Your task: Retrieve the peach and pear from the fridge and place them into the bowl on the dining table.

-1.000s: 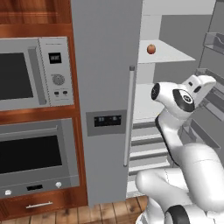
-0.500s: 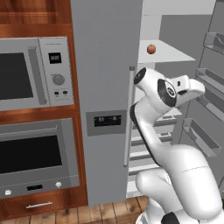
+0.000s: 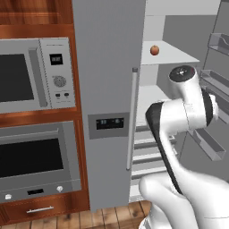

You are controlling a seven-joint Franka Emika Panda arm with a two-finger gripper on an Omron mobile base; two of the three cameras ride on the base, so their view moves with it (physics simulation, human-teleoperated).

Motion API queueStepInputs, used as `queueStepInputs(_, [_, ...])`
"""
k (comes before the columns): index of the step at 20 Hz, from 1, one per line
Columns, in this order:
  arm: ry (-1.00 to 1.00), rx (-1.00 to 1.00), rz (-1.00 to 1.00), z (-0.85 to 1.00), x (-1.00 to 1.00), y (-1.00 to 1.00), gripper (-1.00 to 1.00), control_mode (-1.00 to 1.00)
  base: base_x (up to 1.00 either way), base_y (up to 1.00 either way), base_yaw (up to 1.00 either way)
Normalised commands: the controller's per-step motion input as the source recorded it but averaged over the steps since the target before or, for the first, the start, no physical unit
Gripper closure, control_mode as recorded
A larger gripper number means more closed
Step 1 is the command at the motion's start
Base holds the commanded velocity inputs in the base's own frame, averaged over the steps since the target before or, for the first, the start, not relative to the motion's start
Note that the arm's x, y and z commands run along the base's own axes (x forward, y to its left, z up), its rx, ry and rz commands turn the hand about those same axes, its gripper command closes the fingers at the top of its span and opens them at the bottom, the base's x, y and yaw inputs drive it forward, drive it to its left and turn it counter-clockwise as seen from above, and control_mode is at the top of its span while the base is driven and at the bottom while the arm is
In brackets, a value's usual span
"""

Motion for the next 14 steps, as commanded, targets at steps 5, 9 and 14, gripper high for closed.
queueStepInputs(5, [-0.22,0.25,0.35,0.09,-0.16,0.01,-1.00,-1.00,0.00,0.00,0.00])
queueStepInputs(9, [-0.04,0.12,0.29,0.30,0.00,0.27,-1.00,-1.00,0.00,0.00,0.00])
queueStepInputs(14, [-0.03,0.06,0.17,0.08,-0.01,0.12,-1.00,-1.00,0.00,0.00,0.00])
